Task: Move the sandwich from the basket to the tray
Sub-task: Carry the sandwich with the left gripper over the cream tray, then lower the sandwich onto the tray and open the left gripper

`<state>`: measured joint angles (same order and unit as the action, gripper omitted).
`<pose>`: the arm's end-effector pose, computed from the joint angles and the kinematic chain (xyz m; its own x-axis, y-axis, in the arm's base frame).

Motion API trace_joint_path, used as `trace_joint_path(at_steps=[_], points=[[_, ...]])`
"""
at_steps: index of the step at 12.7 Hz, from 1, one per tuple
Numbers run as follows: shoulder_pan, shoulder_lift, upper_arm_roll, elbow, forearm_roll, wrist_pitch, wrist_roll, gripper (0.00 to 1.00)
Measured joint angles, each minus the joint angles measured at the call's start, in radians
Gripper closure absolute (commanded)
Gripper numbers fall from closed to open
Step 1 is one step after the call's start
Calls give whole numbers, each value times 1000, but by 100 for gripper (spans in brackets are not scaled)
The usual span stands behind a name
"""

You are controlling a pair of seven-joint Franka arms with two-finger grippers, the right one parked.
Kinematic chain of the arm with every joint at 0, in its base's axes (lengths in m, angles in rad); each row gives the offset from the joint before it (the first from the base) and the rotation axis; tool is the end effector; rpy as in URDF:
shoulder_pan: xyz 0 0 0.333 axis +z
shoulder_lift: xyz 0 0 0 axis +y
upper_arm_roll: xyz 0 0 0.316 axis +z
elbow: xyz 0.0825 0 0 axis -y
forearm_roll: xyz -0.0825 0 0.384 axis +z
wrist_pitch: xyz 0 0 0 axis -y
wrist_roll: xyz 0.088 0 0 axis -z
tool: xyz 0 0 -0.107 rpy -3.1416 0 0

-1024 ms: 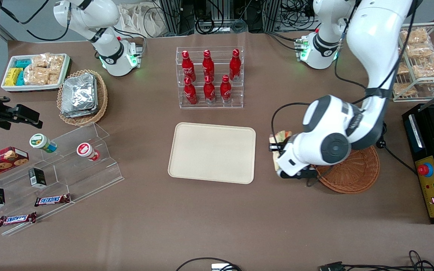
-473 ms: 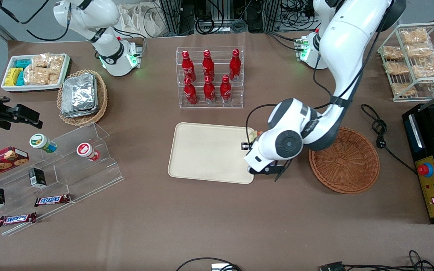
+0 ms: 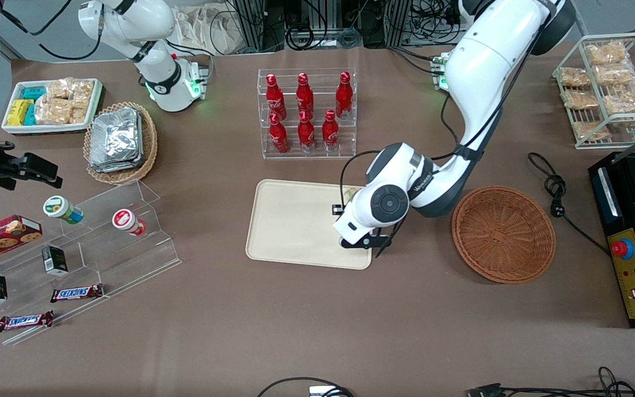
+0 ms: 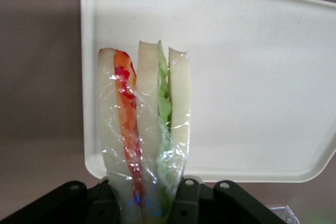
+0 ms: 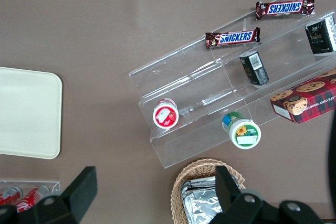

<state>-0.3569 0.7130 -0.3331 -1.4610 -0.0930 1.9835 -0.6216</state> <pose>0.5616 -0.4193 0.2689 0.9524 0.0123 -0.3046 0.0567 -0.9889 0.1374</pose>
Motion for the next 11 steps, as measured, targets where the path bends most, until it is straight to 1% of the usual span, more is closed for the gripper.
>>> trace_joint_path(at_steps=[2,5,7,10,11], points=[[-5,25,0,0,3,34,0,73],[-5,44,0,-1,14,33,13,71],[-5,46,3,-5,23,22,53,71],[-5,46,4,-7,98,-12,103,71],[-5,46,5,-7,105,-22,115,71]])
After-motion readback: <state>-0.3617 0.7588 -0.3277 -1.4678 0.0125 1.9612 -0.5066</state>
